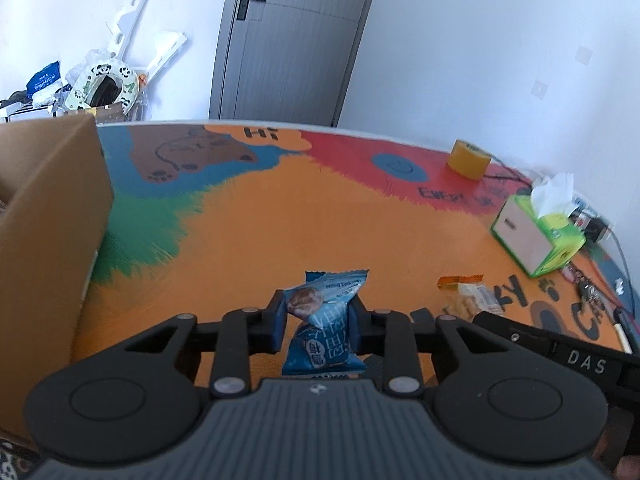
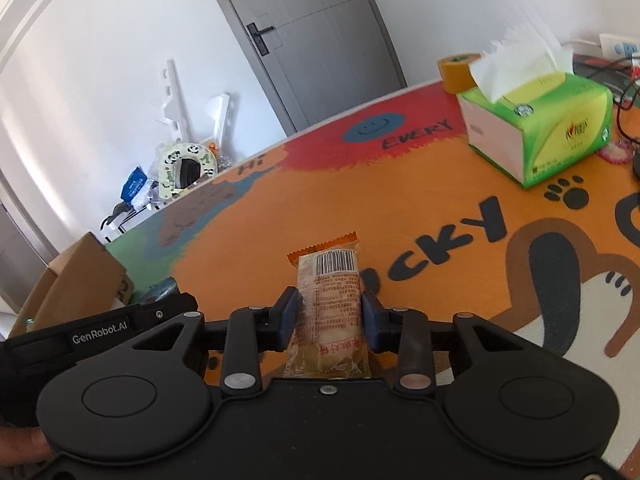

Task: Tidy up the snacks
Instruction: 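Carry the blue packet and pastry bar over the cardboard box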

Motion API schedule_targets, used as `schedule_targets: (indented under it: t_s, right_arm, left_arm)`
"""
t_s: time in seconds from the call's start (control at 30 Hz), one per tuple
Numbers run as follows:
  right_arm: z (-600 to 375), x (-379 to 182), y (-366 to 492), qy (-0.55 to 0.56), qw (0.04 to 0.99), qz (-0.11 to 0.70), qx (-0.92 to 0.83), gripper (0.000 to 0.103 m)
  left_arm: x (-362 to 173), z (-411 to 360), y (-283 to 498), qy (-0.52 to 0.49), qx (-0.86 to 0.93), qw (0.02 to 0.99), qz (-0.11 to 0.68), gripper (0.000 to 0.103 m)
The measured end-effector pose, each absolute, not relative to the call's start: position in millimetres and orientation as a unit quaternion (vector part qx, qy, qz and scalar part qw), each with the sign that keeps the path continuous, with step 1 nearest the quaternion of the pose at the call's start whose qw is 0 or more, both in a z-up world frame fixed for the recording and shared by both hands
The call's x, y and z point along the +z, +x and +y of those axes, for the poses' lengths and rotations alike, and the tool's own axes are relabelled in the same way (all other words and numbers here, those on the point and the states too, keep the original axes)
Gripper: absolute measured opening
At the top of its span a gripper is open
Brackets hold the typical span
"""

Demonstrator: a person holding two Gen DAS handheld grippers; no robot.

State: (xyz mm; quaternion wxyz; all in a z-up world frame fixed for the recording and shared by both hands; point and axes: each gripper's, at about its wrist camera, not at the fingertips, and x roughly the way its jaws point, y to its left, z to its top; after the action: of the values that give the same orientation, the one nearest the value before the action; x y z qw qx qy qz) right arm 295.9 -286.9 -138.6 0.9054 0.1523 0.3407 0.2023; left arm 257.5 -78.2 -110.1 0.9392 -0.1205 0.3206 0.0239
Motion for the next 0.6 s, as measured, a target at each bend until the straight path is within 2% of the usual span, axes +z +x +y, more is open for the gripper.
schedule_targets:
  t_s: [0.6]
  right_arm:
    - [-256.0, -83.4, 260.0, 0.126, 0.919, 0.290, 0.237, 0.035]
  left_arm:
    - [-56.3, -44.9, 200.8, -0.143, 0.034, 0.958, 0.248, 0.029]
